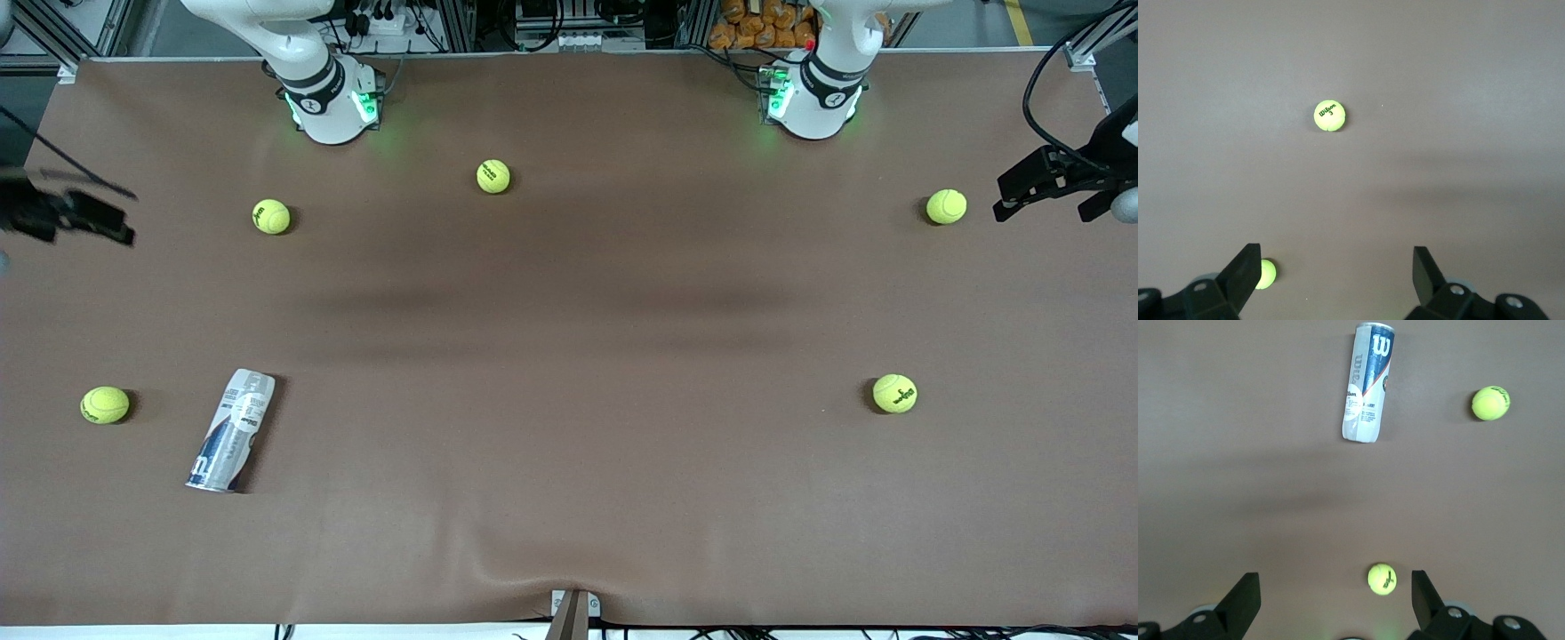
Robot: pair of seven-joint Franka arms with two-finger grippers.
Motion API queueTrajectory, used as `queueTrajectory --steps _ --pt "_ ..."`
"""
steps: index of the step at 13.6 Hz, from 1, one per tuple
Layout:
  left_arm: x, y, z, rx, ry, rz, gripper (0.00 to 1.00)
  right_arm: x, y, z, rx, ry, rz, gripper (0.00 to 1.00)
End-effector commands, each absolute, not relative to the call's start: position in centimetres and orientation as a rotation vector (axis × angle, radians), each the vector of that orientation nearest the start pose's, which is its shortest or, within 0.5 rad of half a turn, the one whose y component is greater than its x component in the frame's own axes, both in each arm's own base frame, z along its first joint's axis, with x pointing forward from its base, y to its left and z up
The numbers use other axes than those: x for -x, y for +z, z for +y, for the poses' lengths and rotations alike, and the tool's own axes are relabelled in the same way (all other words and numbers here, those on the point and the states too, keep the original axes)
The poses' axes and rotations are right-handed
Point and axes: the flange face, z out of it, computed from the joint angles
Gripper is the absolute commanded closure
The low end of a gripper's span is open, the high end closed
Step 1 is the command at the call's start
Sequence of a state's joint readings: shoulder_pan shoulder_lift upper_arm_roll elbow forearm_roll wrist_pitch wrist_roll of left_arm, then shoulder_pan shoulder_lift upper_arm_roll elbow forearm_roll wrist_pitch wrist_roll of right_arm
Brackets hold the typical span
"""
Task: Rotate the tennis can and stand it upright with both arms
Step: 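Reach the right gripper down to the lying Wilson can and grasp it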
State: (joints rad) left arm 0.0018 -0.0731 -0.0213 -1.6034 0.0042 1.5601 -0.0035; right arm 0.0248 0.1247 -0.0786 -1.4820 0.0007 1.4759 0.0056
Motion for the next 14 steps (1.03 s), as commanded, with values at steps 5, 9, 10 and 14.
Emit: queueTrajectory --steps 5,9,10,14 --pt "-53.1 65.1 -0.9 3.135 -0.041 0.014 0.0 -67.6 36.6 -2.9 3.168 0.368 0.087 0.0" --pt "-53.1 65.1 -0.9 3.134 -0.041 0.014 0.0 -70.1 28.7 -5.3 3.18 0.256 0.066 0.0" --pt "-53.1 65.1 -0.9 3.135 -0.041 0.014 0.0 -70.5 27.4 -5.7 3.183 0.2 0.009 0.0" --pt "-53.1 65.1 -0.9 3.135 -0.041 0.014 0.0 -70.7 23.1 -6.6 3.086 0.177 0.075 0.0"
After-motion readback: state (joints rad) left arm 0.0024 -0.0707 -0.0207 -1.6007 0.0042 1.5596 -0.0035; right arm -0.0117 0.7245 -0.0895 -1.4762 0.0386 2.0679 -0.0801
